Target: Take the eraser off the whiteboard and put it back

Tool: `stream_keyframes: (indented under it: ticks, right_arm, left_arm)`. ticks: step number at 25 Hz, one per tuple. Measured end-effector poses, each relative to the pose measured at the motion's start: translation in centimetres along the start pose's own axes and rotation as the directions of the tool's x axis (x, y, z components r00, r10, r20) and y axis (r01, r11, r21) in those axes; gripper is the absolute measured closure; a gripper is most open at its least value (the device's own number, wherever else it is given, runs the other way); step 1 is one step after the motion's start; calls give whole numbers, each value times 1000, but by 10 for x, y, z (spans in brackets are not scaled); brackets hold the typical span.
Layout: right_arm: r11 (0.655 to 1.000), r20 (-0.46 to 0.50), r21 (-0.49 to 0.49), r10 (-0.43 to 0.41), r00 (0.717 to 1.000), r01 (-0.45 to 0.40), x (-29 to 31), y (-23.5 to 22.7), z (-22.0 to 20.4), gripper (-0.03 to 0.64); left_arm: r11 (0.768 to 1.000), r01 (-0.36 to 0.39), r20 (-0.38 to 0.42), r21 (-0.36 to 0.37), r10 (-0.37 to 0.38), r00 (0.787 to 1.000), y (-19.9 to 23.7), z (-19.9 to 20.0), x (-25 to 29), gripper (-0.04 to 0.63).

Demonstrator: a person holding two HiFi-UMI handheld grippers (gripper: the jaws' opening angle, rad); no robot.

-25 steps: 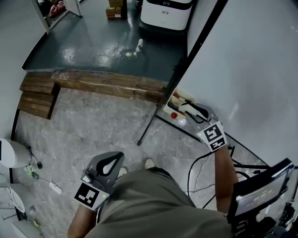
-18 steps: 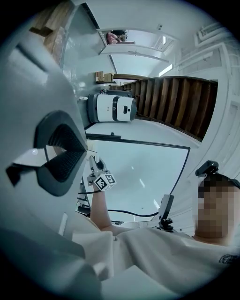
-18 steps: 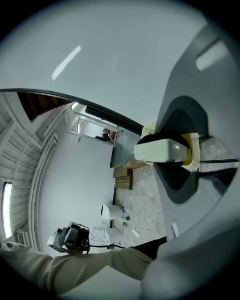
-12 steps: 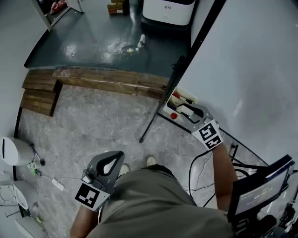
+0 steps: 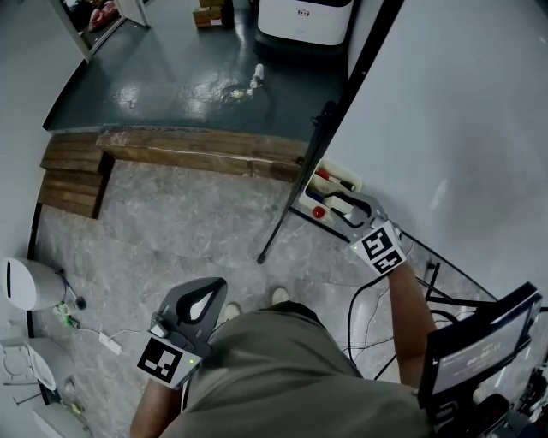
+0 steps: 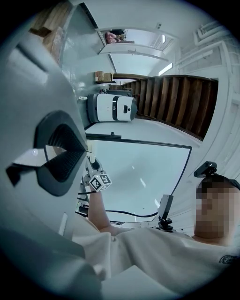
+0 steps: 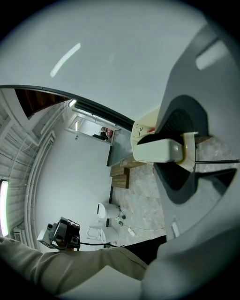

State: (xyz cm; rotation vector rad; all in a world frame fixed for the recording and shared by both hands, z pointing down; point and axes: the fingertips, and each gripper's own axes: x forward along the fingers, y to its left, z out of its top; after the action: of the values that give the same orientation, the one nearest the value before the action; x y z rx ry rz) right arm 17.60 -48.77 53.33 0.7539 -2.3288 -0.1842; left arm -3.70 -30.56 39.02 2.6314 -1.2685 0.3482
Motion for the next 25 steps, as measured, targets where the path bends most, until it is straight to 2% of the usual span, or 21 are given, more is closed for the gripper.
stream_keyframes:
  ticks: [16,21,25]
  right_arm:
    - [998,-36,-15,-61,998,60,-2,-15,1,423]
    - [986,-45,-58,-159,986,156,-17,-10,19,423]
    - [959,-49,-76,-278,959,274,-41,-11,36,423]
  left_arm:
    - [1000,-12,8,-4,12,1000,10,-4,-15,589]
    - [1000,-6,23,0,6,1000,16,-11,-37,589]
    - [1000,27,35,8,-28,999,17,-13,-50,589]
